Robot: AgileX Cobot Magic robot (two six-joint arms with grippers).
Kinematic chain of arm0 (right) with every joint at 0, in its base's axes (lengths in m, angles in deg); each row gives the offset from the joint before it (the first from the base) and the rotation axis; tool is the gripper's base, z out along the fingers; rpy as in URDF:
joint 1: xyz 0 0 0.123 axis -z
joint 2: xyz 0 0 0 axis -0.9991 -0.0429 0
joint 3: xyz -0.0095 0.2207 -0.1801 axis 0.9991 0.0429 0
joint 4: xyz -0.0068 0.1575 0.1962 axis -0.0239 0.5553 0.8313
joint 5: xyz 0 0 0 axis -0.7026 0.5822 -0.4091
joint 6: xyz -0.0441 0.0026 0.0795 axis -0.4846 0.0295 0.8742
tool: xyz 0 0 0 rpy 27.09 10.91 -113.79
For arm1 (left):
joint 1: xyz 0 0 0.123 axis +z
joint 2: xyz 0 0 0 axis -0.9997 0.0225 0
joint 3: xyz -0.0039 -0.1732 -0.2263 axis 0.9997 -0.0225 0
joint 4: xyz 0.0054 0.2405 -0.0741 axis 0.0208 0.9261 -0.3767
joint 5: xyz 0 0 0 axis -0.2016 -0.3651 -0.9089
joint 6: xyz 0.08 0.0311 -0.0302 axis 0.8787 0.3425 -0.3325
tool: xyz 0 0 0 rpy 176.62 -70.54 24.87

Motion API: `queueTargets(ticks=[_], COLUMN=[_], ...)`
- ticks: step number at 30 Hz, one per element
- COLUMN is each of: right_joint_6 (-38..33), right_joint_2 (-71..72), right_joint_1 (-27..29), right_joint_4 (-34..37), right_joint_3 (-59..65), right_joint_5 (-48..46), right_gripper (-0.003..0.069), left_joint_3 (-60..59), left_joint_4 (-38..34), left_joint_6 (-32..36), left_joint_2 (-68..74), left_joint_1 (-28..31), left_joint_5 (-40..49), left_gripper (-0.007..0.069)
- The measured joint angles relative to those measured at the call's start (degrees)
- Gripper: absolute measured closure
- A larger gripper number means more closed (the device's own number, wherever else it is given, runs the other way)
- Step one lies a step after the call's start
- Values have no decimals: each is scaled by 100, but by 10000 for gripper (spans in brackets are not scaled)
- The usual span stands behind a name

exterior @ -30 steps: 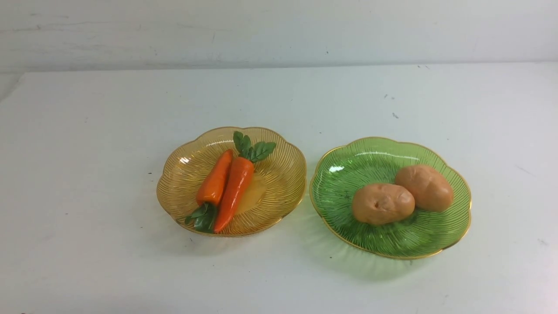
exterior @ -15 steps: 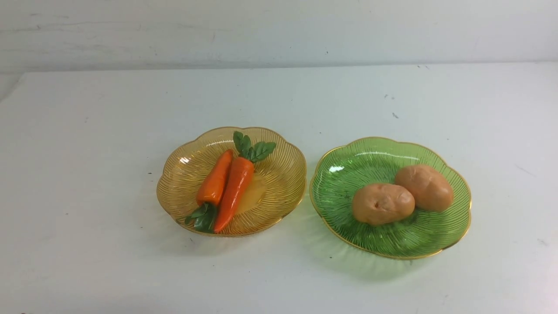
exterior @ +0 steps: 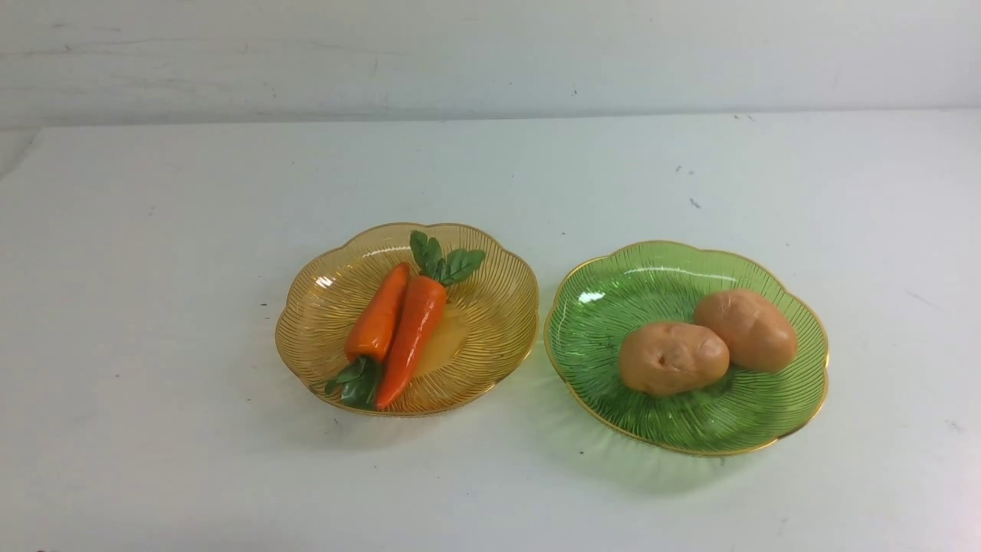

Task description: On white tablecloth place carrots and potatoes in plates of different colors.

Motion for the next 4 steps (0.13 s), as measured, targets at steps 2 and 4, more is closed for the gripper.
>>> queueTargets(ticks=[2,4], right_joint_6=[0,0], right_joint_2=[0,0], right_joint_1=[0,0], right_joint_4=[0,0], right_joint_3=[0,0], right_joint_5=[0,0], right_gripper=[673,673], left_joint_3=[0,0], left_joint_4=[0,0], left_joint_6=[0,0], left_joint_2=[0,0], left_joint_1=[0,0], left_joint_5=[0,0], left_gripper=[628,628])
